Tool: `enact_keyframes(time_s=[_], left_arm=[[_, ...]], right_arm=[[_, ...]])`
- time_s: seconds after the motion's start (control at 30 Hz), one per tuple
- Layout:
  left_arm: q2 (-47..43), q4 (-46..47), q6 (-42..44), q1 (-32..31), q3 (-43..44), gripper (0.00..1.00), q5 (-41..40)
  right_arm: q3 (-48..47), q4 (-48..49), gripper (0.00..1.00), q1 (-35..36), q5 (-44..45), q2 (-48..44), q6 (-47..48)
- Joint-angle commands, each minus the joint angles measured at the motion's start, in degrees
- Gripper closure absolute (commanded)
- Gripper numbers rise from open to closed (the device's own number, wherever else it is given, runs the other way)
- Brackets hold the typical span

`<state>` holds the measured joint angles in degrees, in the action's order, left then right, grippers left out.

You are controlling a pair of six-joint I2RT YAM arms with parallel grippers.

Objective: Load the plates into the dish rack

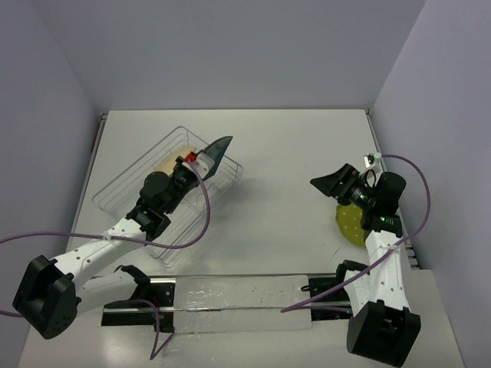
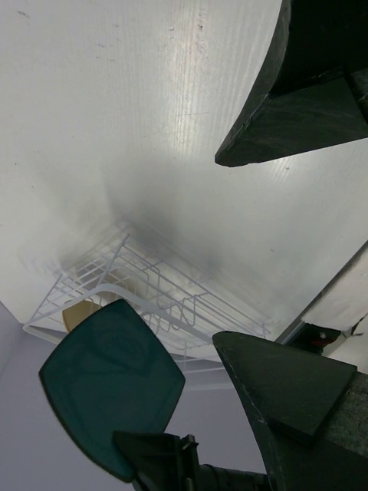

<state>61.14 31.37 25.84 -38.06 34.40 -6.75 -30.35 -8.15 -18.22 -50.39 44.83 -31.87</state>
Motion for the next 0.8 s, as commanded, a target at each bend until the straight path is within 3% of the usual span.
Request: enact_keyframes(time_s=[0.0,0.27,0.47,0.77], left_arm=[[-1.84,23.45,3.37,2.54,1.80,1.00,-0.62],[-0.19,20.49,4.12,5.46,7.69,1.00,6.27],[-0.52,17.63,2.35,8.50,6.25,1.00,11.04],[-0.49,16.20,0.66,10.19,2.42,1.00,11.71]], right_arm=[[-1.87,1.08,0.05,0.55,-1.04,0.05,1.11],[-2.61,-0.07,0.05,0.55,-1.16,0.53,1.62],[-2.80,-1.18,0.05,0.59,0.06,0.65,2.40],[-3.49,-2.05,0.05,0.55,0.29,2.80,2.60]])
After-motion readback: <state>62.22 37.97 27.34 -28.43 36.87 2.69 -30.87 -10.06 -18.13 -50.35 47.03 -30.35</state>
